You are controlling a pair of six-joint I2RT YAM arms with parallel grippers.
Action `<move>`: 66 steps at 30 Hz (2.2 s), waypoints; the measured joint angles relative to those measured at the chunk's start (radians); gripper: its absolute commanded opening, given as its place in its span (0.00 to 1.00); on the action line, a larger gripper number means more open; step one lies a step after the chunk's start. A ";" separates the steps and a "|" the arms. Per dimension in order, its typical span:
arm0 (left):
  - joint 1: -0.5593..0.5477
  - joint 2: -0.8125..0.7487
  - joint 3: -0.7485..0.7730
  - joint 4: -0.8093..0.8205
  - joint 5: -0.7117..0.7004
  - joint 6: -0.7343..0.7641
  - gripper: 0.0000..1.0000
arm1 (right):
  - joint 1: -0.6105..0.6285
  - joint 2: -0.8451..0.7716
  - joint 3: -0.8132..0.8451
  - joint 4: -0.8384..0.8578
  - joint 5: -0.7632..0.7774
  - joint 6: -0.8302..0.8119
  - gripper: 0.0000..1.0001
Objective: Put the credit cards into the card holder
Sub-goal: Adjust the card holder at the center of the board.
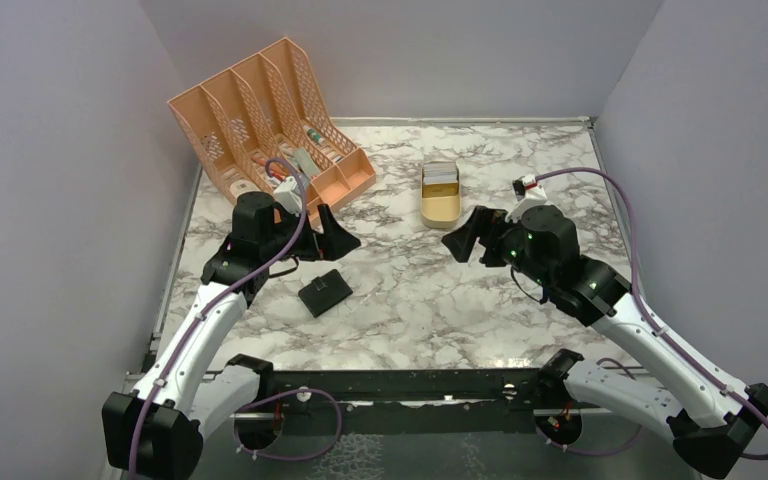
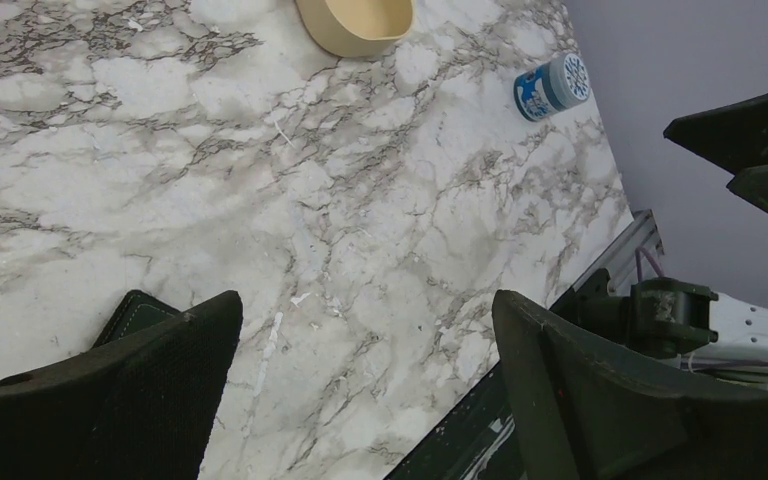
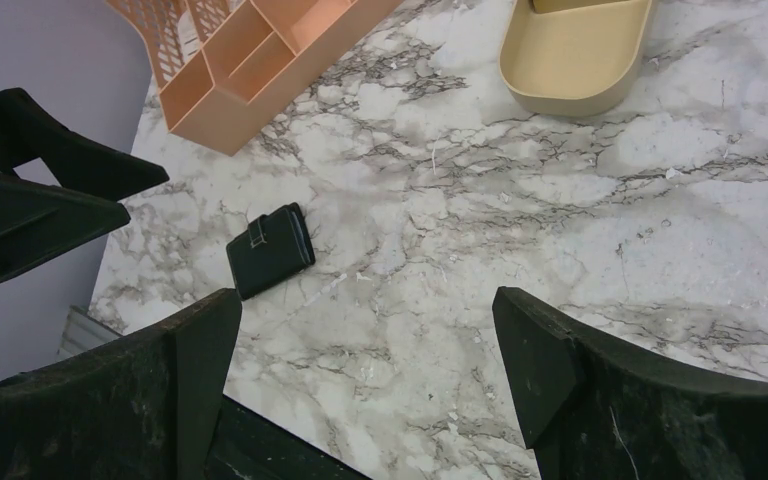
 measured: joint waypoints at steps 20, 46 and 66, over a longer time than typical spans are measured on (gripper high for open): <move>0.001 0.171 0.007 -0.131 -0.301 -0.058 0.93 | 0.000 0.013 0.000 0.000 0.000 -0.001 1.00; -0.154 0.319 0.002 -0.252 -0.528 -0.085 0.81 | 0.000 -0.025 -0.008 0.000 0.005 -0.009 1.00; -0.165 0.350 -0.024 -0.324 -0.738 -0.170 0.90 | 0.000 -0.072 -0.008 -0.010 0.045 -0.031 1.00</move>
